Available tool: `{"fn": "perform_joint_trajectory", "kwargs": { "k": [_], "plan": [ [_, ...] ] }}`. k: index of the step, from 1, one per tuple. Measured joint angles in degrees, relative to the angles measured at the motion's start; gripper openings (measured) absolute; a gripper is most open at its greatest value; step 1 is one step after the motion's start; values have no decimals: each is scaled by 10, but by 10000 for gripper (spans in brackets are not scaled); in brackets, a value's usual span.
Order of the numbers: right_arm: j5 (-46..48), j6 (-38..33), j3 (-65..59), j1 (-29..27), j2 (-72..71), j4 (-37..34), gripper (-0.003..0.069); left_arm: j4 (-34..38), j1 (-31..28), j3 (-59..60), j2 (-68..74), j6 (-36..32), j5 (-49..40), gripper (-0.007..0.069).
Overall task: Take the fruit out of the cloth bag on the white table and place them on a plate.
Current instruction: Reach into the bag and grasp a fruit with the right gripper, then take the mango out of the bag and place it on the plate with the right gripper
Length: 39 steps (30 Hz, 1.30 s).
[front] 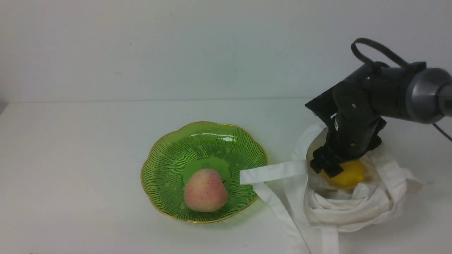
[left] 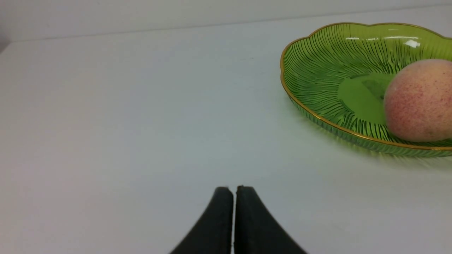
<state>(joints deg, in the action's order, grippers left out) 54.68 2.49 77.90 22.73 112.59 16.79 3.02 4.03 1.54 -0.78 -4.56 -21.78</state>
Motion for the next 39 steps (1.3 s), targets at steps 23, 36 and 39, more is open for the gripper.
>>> {"fn": "perform_joint_trajectory", "kwargs": {
  "k": [23,36,39],
  "plan": [
    [118,-70,26,0,-200,-257,489,0,0,0,0,0,0,-8],
    [-124,-365,26,81,-128,-556,489,0,0,0,0,0,0,-8],
    [-181,-370,26,84,-72,-551,489,0,0,0,0,0,0,-8]
  ]
}}
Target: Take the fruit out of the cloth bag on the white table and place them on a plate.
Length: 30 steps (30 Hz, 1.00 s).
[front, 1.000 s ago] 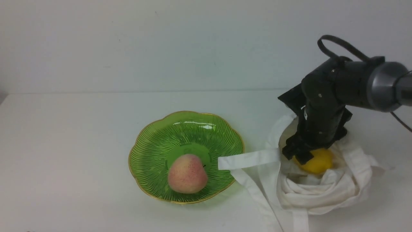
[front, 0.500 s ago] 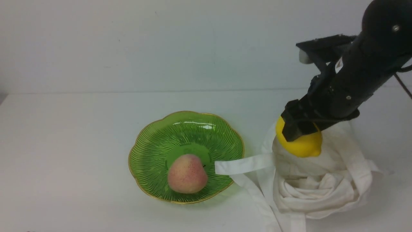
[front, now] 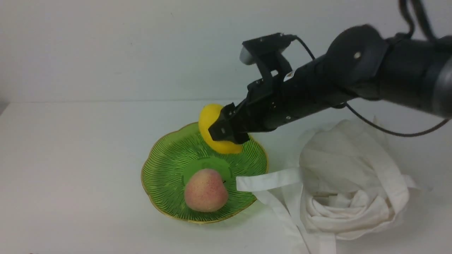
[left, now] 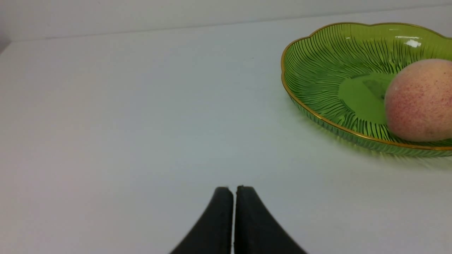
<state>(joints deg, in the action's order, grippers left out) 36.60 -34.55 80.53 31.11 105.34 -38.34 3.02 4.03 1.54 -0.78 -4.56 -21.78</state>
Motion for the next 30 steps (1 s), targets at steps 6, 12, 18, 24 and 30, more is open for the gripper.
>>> {"fn": "perform_joint_trajectory", "kwargs": {
  "k": [6,12,18,24,30],
  "plan": [
    [-63,-4,0,0,75,1,489,0,0,0,0,0,0,-8],
    [-90,-4,0,0,115,-5,508,0,0,0,0,0,0,-8],
    [-91,-4,0,0,116,-6,640,0,0,0,0,0,0,-8],
    [-48,7,8,0,88,14,678,0,0,0,0,0,0,-8],
    [37,122,30,-5,-26,136,545,0,0,0,0,0,0,-8]
  ]
}}
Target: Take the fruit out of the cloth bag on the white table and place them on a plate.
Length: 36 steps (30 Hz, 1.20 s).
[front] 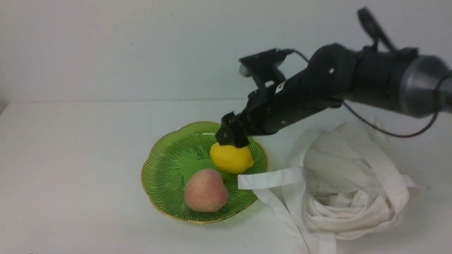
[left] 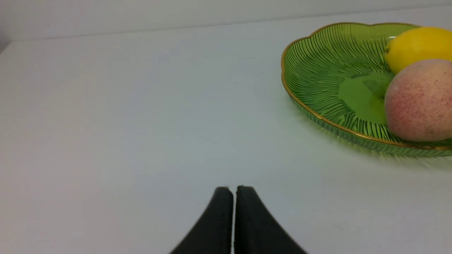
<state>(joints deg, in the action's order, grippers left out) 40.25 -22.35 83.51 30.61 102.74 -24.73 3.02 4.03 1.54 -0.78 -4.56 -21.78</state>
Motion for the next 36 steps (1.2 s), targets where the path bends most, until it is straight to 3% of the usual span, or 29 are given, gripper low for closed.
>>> {"fn": "perform_joint_trajectory", "kwargs": {
  "k": [4,6,8,9,11,15,18,24,29,36],
  "plan": [
    [35,89,1,-2,-94,98,372,0,0,0,0,0,0,-8],
    [67,162,1,-2,-188,170,227,0,0,0,0,0,0,-8],
    [77,188,0,-2,-221,194,174,0,0,0,0,0,0,-8],
    [87,229,-10,-3,-284,232,94,0,0,0,0,0,0,-8],
    [86,274,-35,-4,-357,264,24,0,0,0,0,0,0,-8],
    [51,332,-124,-5,-469,315,-9,0,0,0,0,0,0,-8],
    [-41,371,-255,-5,-595,351,-13,0,0,0,0,0,0,-8],
    [-221,384,-485,-5,-797,361,-13,0,0,0,0,0,0,-8],
    [-285,386,-572,-5,-865,361,-14,0,0,0,0,0,0,-8],
    [-299,387,-637,-5,-886,362,-14,0,0,0,0,0,0,-8]
  ]
}}
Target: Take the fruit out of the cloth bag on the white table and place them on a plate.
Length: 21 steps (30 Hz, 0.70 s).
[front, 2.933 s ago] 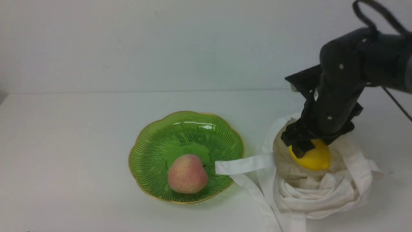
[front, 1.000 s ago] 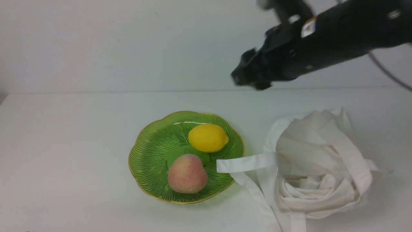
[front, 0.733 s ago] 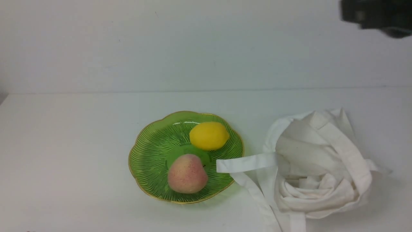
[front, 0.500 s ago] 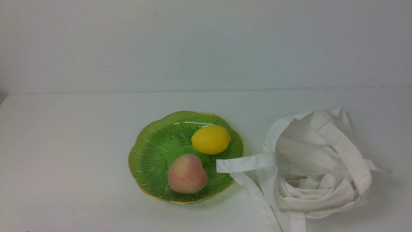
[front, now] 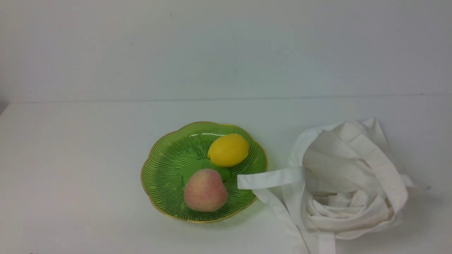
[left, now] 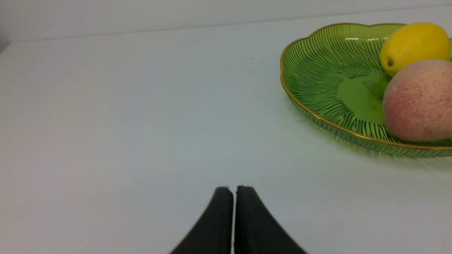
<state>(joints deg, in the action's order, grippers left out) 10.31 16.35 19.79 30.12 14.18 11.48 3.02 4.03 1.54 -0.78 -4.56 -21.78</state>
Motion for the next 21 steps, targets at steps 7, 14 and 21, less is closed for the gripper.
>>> {"fn": "perform_joint_trajectory", "kwargs": {
  "k": [7,14,21],
  "plan": [
    [0,0,-14,0,-1,4,-14,0,0,0,0,0,0,-8],
    [-41,-20,-16,0,-2,-17,-14,0,0,0,0,0,0,-8],
    [-54,-134,-16,0,-2,-125,-14,0,0,0,0,0,0,-8]
  ]
}}
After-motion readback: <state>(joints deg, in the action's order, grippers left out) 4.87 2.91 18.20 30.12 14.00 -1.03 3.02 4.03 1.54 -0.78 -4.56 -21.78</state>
